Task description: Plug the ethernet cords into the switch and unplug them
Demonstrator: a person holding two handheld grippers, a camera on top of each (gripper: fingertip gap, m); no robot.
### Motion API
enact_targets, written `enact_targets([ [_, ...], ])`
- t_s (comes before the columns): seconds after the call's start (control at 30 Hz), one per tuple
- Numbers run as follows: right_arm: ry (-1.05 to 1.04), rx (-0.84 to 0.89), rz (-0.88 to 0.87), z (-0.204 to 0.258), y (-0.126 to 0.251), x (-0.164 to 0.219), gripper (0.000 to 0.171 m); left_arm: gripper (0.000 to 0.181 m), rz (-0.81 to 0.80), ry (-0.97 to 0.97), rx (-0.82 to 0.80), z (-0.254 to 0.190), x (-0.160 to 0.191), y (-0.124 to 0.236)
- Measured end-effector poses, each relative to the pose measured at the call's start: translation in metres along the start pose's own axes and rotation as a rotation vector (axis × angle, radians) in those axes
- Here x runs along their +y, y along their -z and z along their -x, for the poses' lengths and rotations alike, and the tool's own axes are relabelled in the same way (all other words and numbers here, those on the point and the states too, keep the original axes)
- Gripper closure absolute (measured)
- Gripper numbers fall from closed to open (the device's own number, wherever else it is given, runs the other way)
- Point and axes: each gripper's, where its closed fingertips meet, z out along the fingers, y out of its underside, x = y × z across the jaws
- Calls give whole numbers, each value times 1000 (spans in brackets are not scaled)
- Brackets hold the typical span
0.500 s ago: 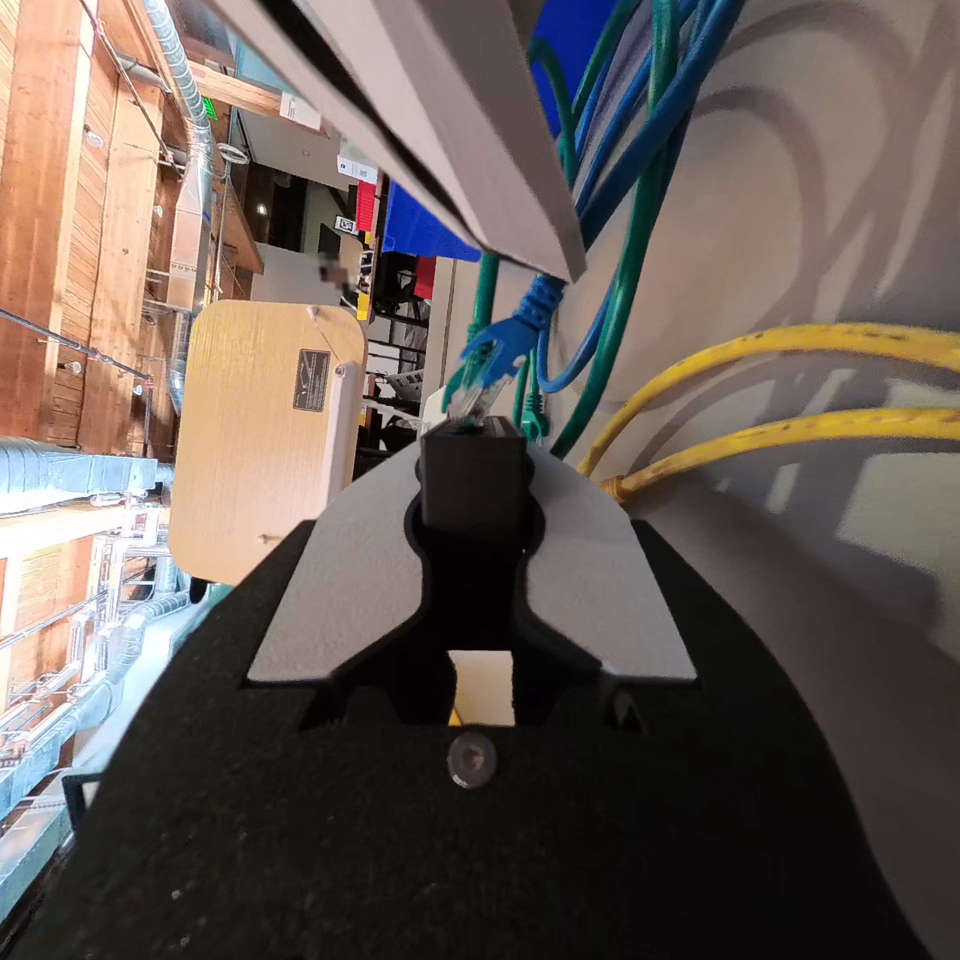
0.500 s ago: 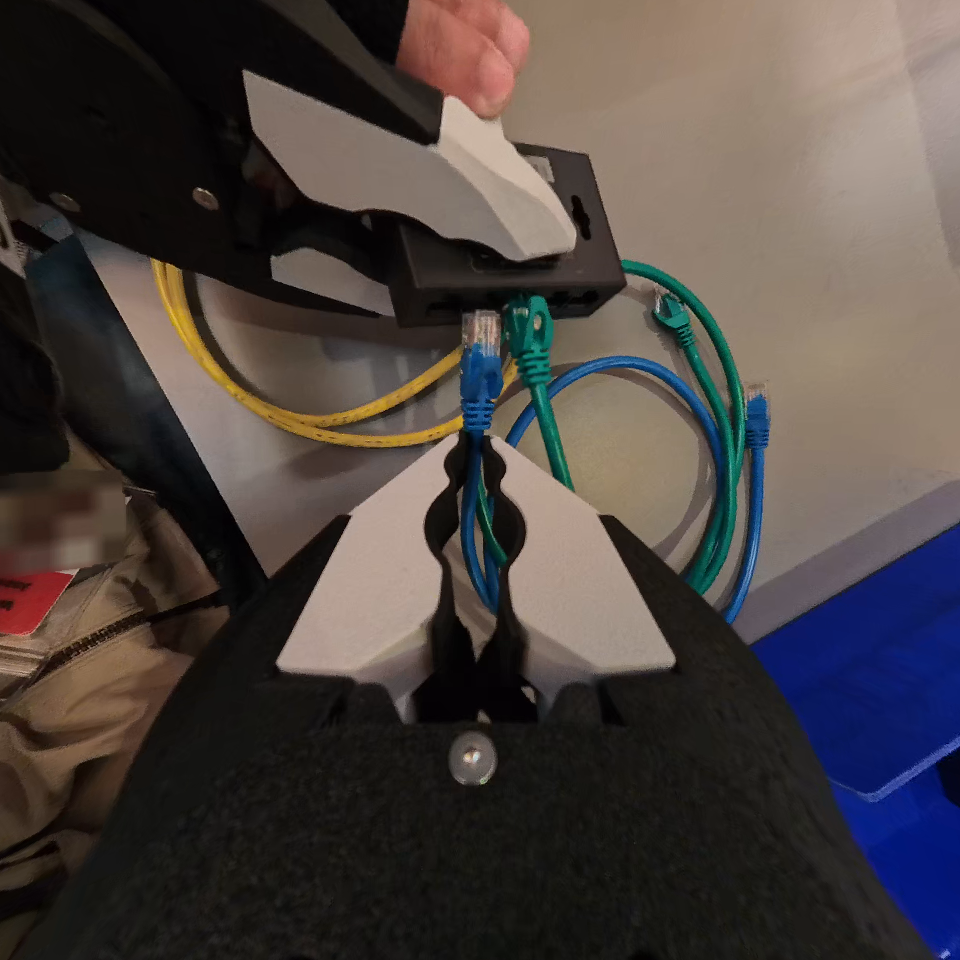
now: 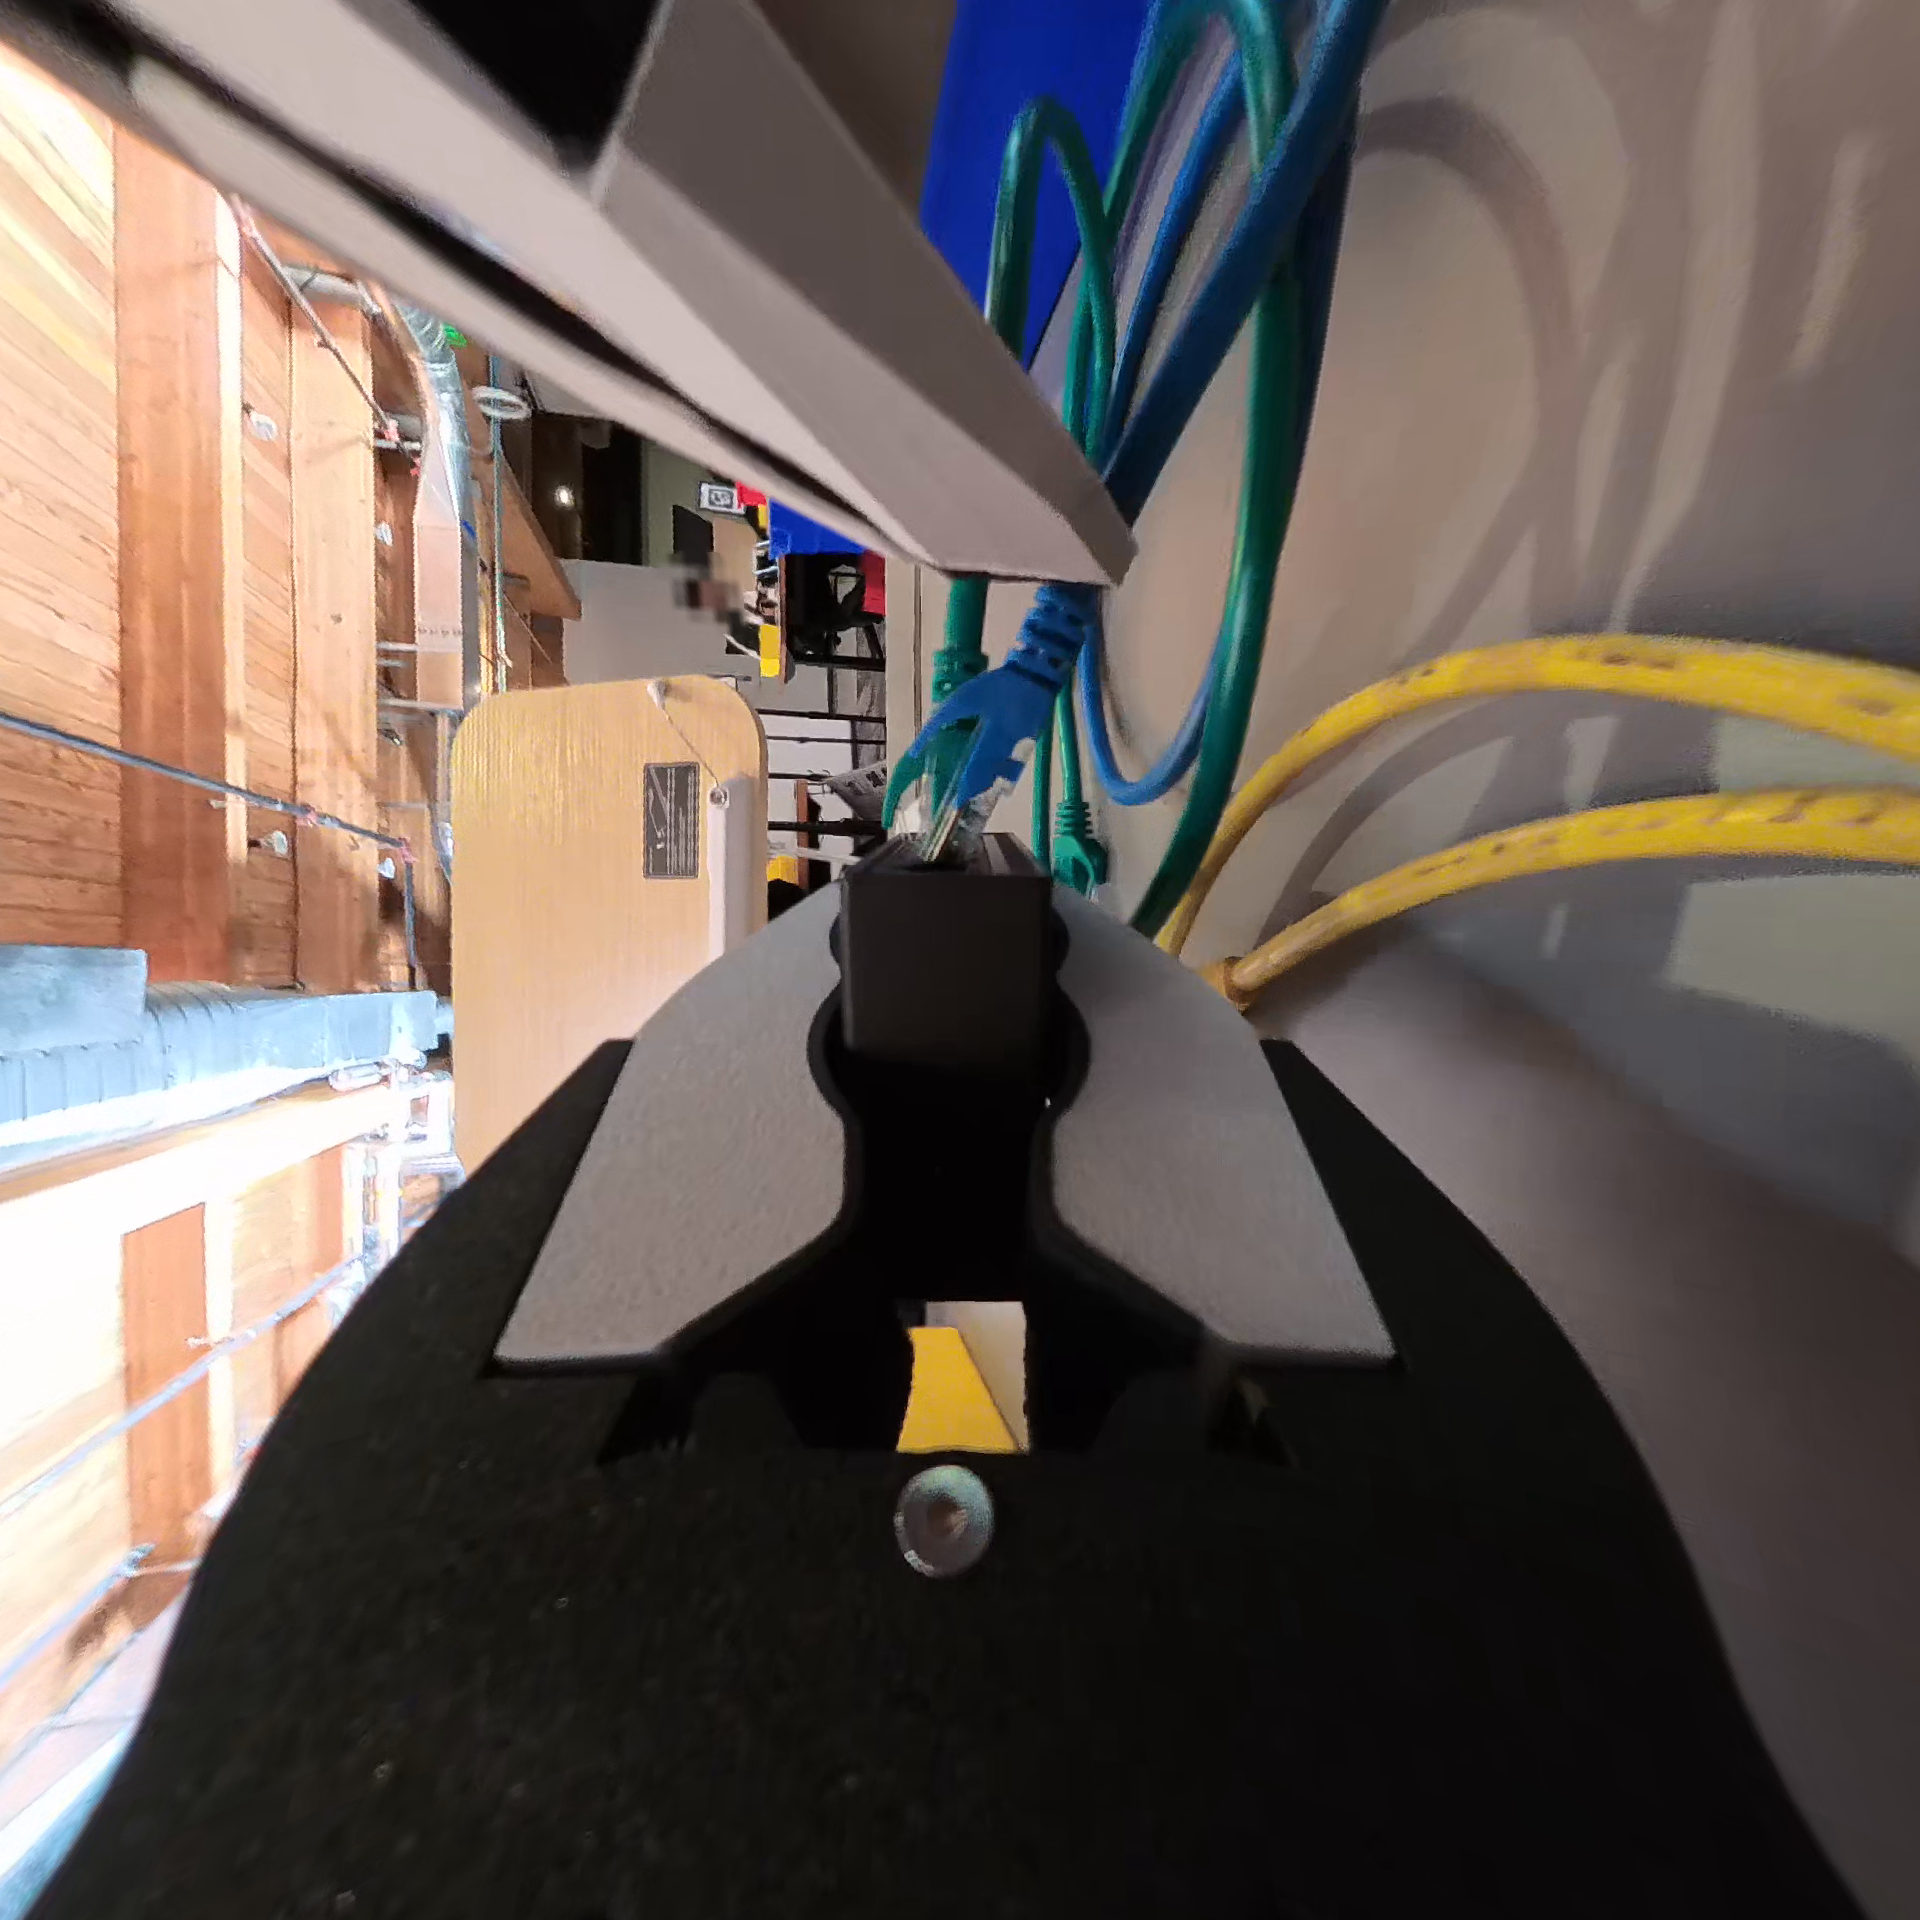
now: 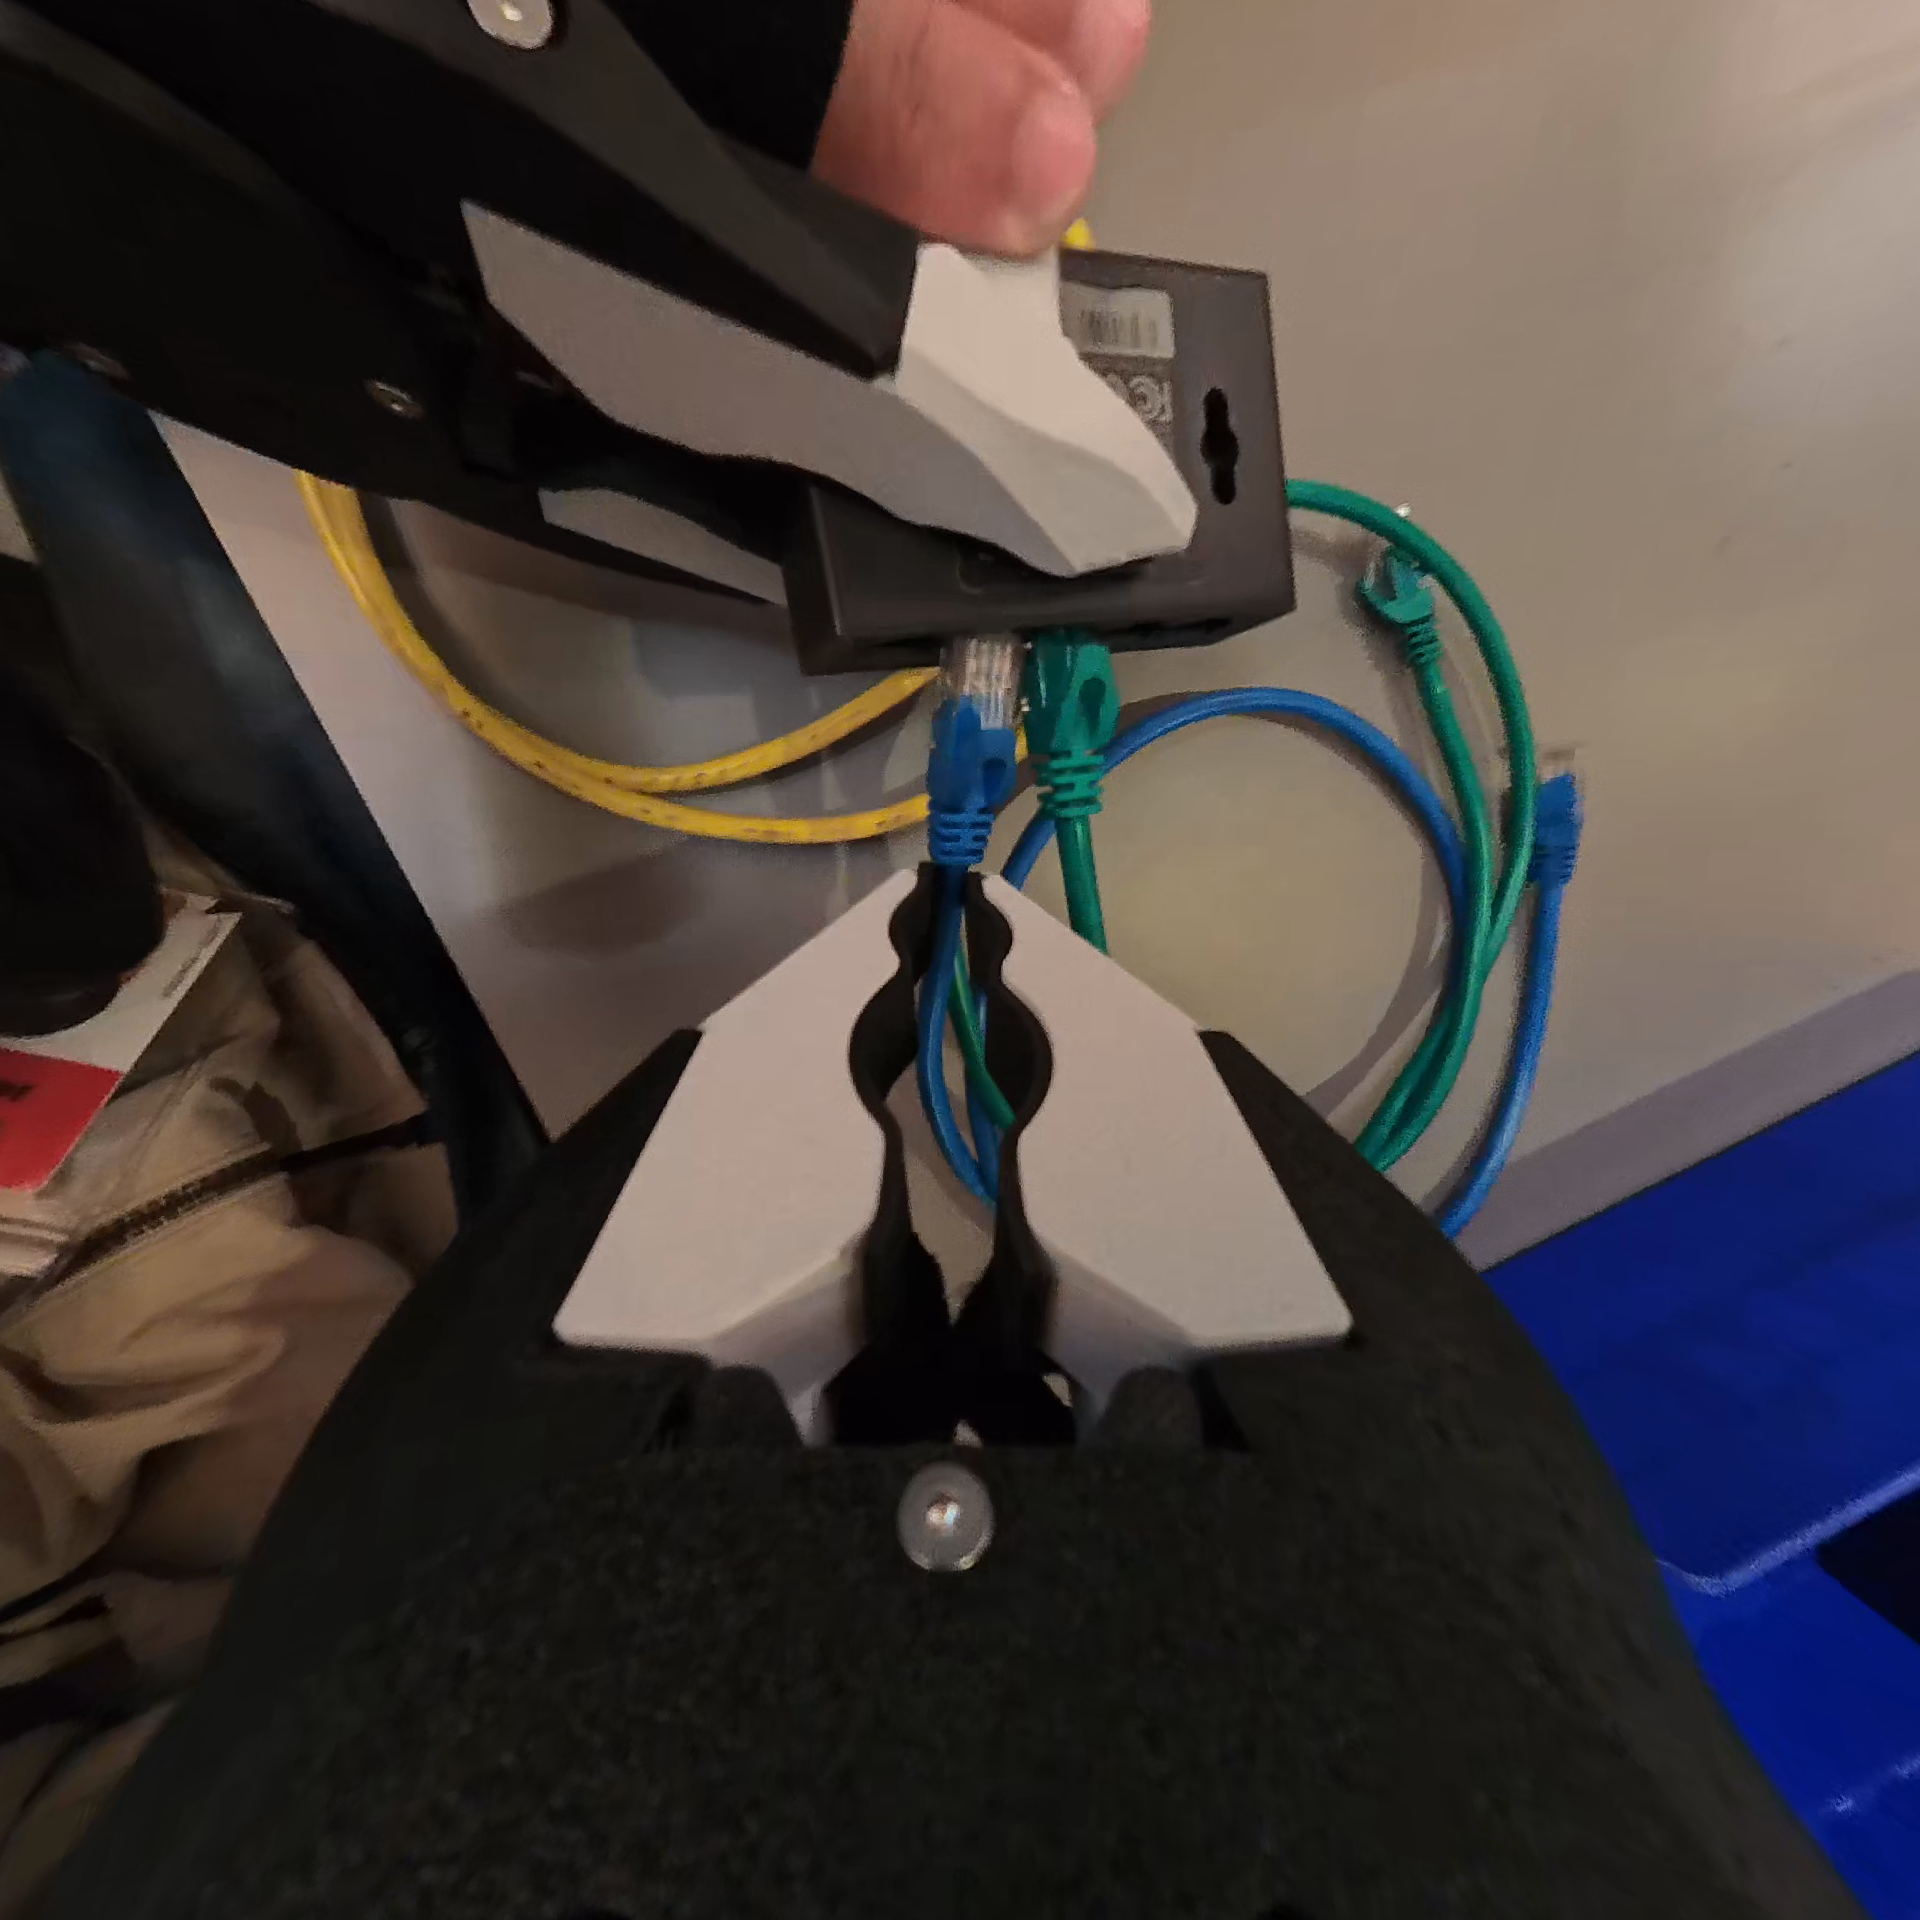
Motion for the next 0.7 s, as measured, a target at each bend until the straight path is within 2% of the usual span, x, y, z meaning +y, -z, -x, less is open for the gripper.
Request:
enact_targets([
  [0.13, 14, 2, 30, -3, 2, 5, 167, 152, 10, -44, 1, -2, -4, -1],
  [0.33, 27, 0, -73, -8, 16, -4, 167, 152, -11, 29, 1, 1, -6, 0],
  [0.57, -81, -121, -307, -17, 31, -18, 167, 152, -44, 247, -7, 10, -4, -1],
  [0.7, -124, -69, -483, -25, 55, -40, 162, 152, -104, 549, 36, 19, -3, -1],
])
